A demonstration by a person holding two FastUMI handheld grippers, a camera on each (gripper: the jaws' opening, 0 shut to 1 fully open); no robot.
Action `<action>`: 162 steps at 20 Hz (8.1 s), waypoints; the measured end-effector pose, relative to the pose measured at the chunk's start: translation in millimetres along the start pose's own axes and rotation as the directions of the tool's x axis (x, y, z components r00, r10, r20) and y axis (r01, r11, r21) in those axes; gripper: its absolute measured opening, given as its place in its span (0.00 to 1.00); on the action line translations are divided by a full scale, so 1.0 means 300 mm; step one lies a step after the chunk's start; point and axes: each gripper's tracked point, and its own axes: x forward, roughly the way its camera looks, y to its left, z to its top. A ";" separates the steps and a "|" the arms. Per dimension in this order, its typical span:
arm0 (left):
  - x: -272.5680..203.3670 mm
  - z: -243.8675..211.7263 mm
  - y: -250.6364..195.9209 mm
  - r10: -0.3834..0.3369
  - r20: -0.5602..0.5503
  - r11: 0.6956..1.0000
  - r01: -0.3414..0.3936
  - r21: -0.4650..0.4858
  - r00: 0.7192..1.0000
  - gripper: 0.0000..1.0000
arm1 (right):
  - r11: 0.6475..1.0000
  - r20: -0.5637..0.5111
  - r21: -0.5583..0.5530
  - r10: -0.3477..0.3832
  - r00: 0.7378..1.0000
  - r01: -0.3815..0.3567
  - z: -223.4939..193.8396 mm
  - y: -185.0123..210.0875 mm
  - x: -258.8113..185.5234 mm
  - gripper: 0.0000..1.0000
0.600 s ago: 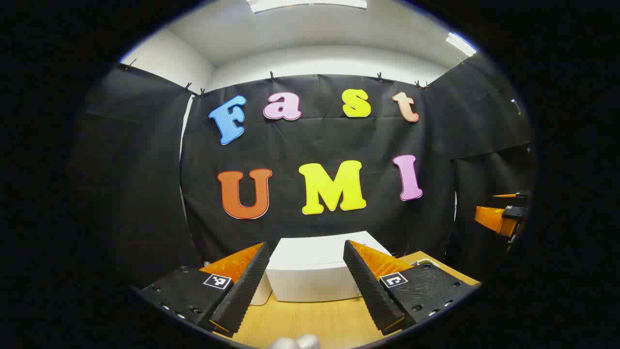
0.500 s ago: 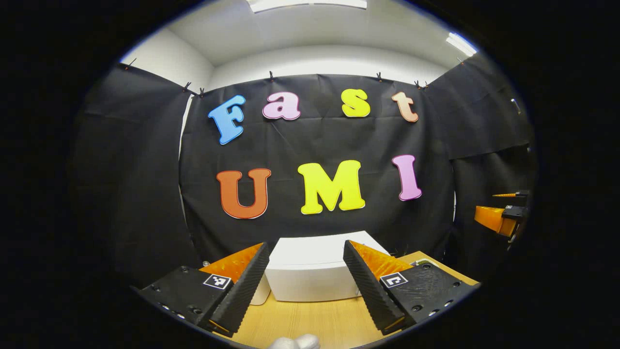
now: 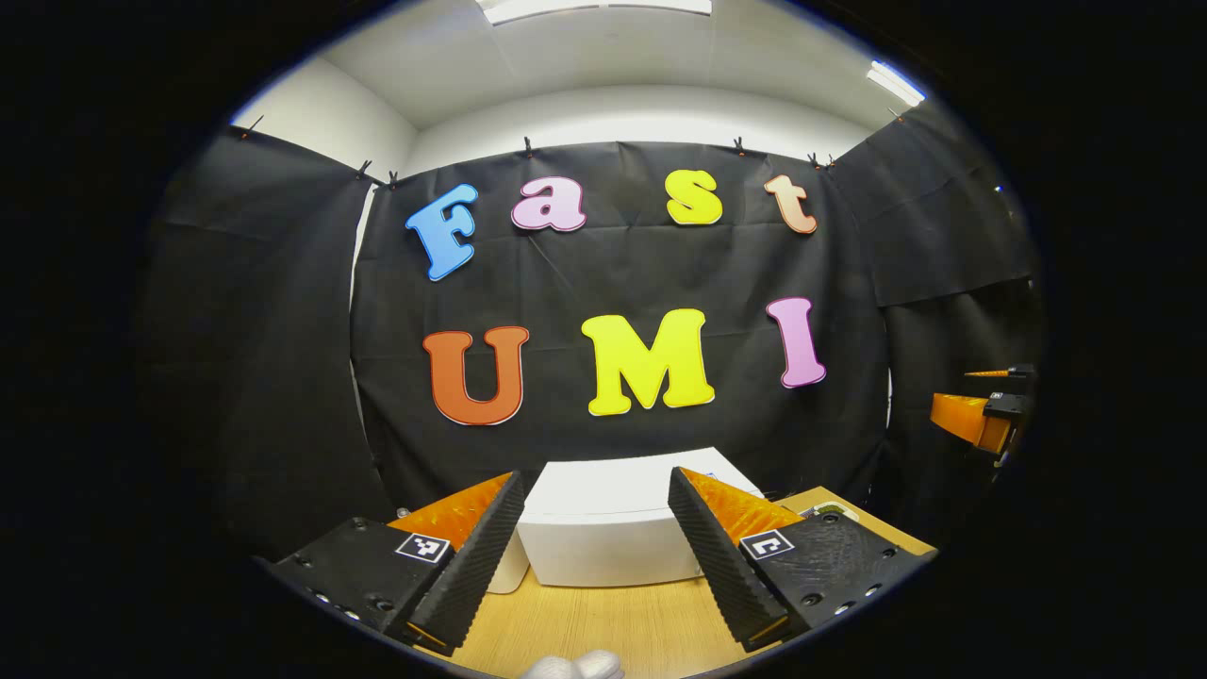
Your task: Open the microwave oven with the left hand, put the food in, and close the microwave oven.
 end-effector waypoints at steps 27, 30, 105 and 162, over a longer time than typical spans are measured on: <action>0.680 -0.835 -0.592 -0.105 -0.174 0.994 0.098 -0.049 0.979 0.95 | 0.989 -0.061 -0.137 -0.067 0.996 0.058 0.042 -0.285 0.127 0.94; 0.709 -0.864 -0.602 -0.101 -0.172 0.995 0.097 -0.034 0.980 0.91 | 0.991 -0.087 -0.126 -0.066 0.994 0.055 0.011 -0.288 0.139 1.00; -0.334 -0.786 0.511 0.212 -0.281 0.975 -0.182 0.129 0.936 0.96 | 0.987 -0.488 -0.028 0.127 0.863 -0.161 -0.749 0.089 0.096 0.95; -0.105 -0.547 0.164 0.032 -0.220 0.999 -0.028 0.021 0.975 0.96 | 0.958 -0.905 0.270 0.287 0.314 -0.097 -1.430 0.173 0.184 0.19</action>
